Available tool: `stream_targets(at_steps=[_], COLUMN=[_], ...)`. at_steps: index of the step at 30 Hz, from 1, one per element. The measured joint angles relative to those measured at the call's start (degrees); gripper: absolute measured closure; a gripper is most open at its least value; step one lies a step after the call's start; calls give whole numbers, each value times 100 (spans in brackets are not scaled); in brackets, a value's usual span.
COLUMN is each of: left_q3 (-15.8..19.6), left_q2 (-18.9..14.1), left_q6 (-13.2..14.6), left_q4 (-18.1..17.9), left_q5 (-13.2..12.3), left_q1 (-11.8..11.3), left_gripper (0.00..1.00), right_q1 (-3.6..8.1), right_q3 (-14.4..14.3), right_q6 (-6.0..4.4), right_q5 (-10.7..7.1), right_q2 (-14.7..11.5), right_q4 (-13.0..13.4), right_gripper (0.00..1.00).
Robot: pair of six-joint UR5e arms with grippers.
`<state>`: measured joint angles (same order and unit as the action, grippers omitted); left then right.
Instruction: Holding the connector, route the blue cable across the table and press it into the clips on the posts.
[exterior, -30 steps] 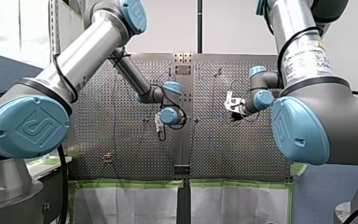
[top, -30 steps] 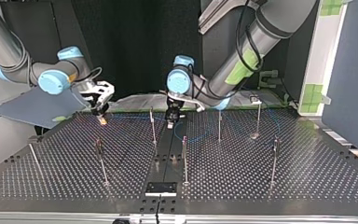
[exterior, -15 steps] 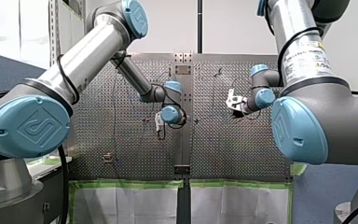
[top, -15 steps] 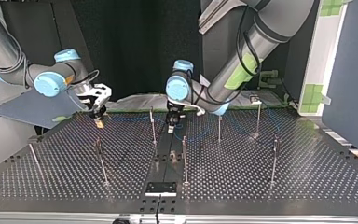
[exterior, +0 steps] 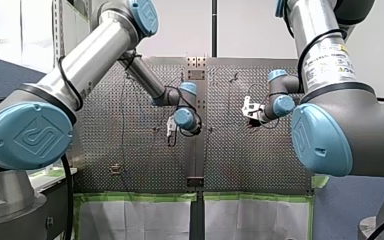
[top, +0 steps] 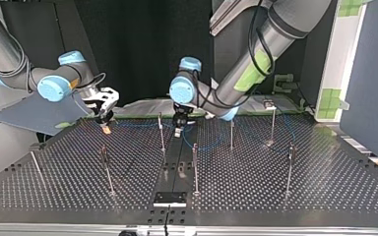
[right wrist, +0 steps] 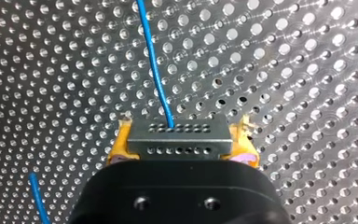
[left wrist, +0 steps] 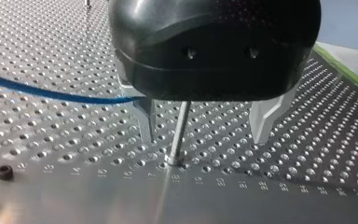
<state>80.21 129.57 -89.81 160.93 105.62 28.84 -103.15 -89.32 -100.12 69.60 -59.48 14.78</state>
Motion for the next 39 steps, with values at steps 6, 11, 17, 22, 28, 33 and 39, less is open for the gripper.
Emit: stream_targets(at_steps=[6,11,17,22,28,33,39], left_q3=[1,1,1,1,-9,-143,-456], left_q2=[-239,-334,-349,-348,-345,-291,-82], left_q6=[2,33,57,64,39,-126,-371], left_q4=[267,505,808,1059,1193,992,870], left_q5=[186,311,592,844,1135,1386,1713], left_q1=[235,471,774,1026,1318,1568,1757], left_gripper=[0,0,0,0,0,0,0], right_q1=[18,25,36,62,82,95,95], right_q3=[-67,-81,-82,-82,-91,-145,-184], right_q6=[-5,-15,-23,-26,-26,-17,29], right_q5=[19,6,2,-1,1,1,1], right_q2=[14,17,24,26,27,27,27], right_q4=[14,17,16,6,-17,-65,-227], right_gripper=[100,100,100,100,100,100,100])
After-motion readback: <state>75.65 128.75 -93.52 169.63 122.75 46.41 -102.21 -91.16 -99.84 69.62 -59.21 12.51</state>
